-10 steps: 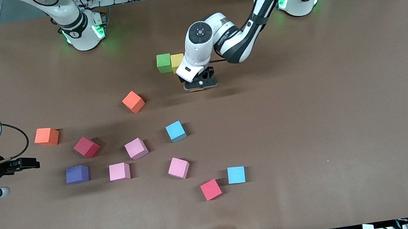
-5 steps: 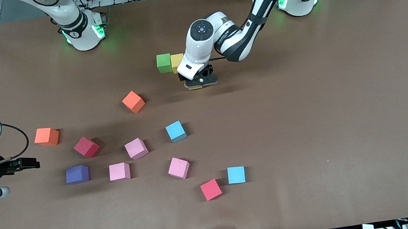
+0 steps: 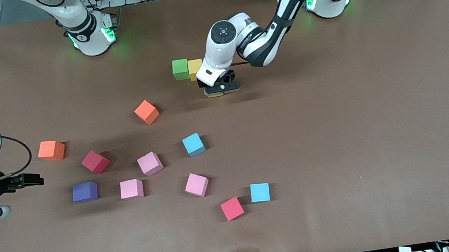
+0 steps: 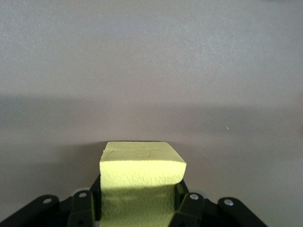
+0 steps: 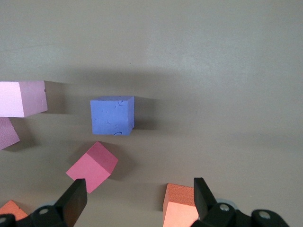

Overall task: Form number 2 with 11 blocks
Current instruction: 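Lower the yellow cube onto the table against the row, then open the left gripper and raise it off the yellow cube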

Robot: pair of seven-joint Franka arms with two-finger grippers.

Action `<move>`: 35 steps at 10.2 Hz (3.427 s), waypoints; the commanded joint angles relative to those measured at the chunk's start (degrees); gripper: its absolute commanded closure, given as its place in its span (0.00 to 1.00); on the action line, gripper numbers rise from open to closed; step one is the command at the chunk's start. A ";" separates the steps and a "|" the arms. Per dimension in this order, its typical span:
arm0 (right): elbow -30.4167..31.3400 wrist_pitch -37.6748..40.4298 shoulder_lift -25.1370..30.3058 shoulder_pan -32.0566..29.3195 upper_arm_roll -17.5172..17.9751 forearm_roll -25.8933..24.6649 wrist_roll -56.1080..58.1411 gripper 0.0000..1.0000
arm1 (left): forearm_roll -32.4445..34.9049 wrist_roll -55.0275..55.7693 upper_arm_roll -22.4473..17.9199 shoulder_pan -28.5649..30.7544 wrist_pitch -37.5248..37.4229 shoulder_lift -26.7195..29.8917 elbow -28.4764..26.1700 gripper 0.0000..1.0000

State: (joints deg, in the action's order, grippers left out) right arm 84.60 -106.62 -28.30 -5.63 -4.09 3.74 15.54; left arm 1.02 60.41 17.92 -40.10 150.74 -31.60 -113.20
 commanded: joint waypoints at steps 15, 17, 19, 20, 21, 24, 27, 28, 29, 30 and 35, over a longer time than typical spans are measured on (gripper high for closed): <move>-0.31 -0.35 -0.27 -1.32 0.58 1.09 2.83 0.00 | 6.62 3.84 0.01 -0.15 1.40 0.58 -0.79 0.64; -0.31 -0.34 -0.35 -1.32 0.58 1.09 2.83 0.00 | 6.63 3.84 0.10 -0.15 1.40 0.58 -0.88 0.32; -0.31 -0.34 -0.35 -1.32 0.58 1.09 2.83 0.00 | 6.63 4.10 0.10 -0.24 1.40 0.58 -0.79 0.00; -0.31 -0.34 -0.35 -1.32 0.58 1.09 2.83 0.00 | 6.63 4.71 0.10 -0.24 1.40 0.58 -0.79 0.00; -0.31 -0.34 -0.35 -1.32 0.58 1.09 2.83 0.00 | 6.63 4.89 0.10 -0.24 1.40 0.66 -0.79 0.00; -0.31 -0.34 -0.35 -1.32 0.58 1.09 2.83 0.00 | 6.63 5.68 0.10 -0.24 1.40 0.66 -0.71 0.00; -0.31 -0.34 -0.35 -1.32 0.58 1.09 2.83 0.00 | 6.63 8.31 0.10 -0.24 1.40 0.32 -0.71 0.00; -0.31 -0.34 -0.35 -1.32 0.58 1.18 2.83 0.00 | 6.63 10.24 0.10 -0.24 1.40 0.31 -0.79 0.00; -0.31 -0.34 -0.35 -1.32 0.58 1.18 2.83 0.00 | 6.63 12.87 0.10 -0.24 1.40 0.31 -0.88 0.00; -0.31 -0.34 -0.35 -1.32 0.58 1.09 2.83 0.00 | 6.71 16.81 0.10 -0.24 1.40 0.14 -0.79 0.00; -0.31 -0.34 -0.35 -1.32 0.58 1.09 2.83 0.00 | 6.71 24.99 0.18 -0.24 1.40 -0.13 -0.71 0.00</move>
State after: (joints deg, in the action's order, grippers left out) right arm 84.60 -107.02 -28.56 -6.28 -4.09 3.79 17.44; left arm 5.71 81.14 17.88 -40.43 151.45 -31.77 -113.43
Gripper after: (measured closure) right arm 0.000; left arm 0.000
